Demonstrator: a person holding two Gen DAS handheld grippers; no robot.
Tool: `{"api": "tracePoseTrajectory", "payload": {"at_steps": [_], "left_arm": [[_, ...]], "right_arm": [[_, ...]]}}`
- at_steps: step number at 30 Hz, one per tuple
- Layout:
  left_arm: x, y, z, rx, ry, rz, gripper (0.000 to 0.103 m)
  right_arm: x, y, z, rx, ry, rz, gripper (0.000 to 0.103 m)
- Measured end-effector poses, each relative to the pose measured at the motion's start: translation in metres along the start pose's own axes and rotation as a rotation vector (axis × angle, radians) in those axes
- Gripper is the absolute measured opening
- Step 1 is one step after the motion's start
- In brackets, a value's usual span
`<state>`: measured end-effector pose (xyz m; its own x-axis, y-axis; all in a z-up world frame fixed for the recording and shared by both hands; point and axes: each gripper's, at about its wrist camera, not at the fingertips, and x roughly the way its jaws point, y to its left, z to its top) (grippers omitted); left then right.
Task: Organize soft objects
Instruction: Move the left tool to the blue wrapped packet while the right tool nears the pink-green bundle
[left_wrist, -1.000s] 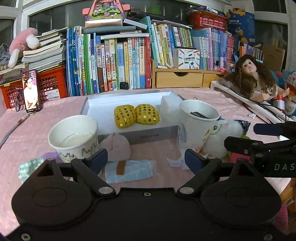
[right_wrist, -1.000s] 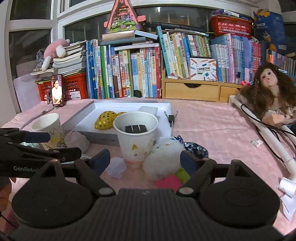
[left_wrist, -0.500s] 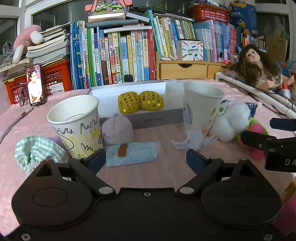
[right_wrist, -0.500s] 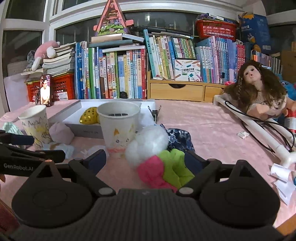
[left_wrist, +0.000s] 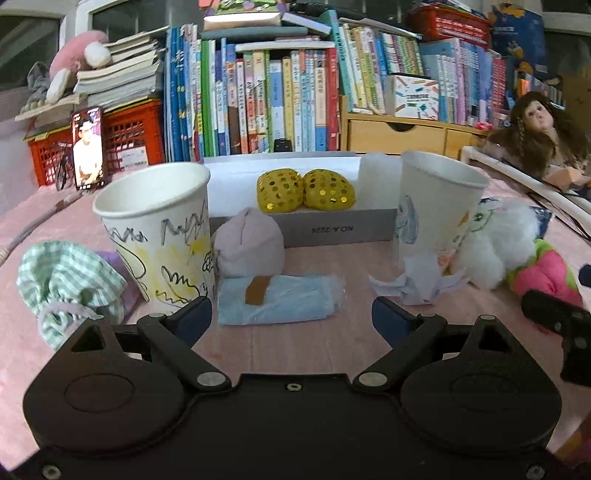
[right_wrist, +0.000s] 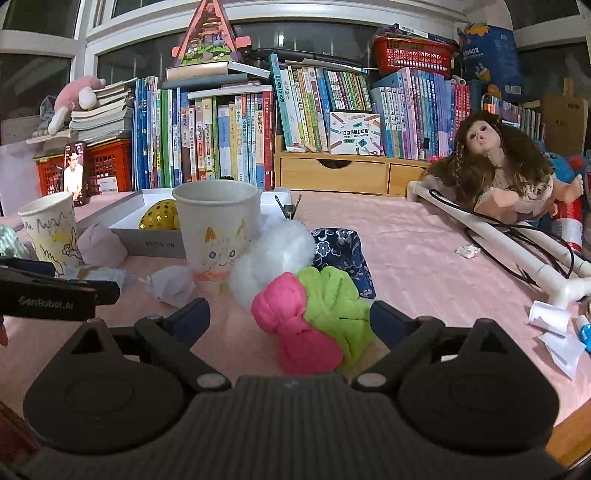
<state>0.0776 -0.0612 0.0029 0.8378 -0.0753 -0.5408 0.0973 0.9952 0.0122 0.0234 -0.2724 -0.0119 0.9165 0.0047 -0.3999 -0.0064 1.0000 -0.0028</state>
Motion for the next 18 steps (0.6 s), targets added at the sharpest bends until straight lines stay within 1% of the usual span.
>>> {"api": "tracePoseTrajectory", "payload": {"at_steps": [4, 10, 14, 18], "left_arm": [[0.009, 0.0, 0.001, -0.033, 0.017, 0.004, 0.093], [0.017, -0.001, 0.005, -0.049, 0.036, 0.019, 0.094], [0.023, 0.001, 0.007, -0.067, 0.064, 0.032, 0.094], [0.024, 0.0, 0.007, -0.063, 0.067, 0.036, 0.094]], "right_arm": [[0.002, 0.003, -0.003, -0.014, 0.005, -0.007, 0.098], [0.007, 0.004, -0.007, -0.02, 0.022, 0.004, 0.098], [0.009, 0.003, -0.007, -0.007, 0.025, 0.005, 0.098], [0.011, 0.0, -0.006, 0.011, 0.026, -0.002, 0.098]]}}
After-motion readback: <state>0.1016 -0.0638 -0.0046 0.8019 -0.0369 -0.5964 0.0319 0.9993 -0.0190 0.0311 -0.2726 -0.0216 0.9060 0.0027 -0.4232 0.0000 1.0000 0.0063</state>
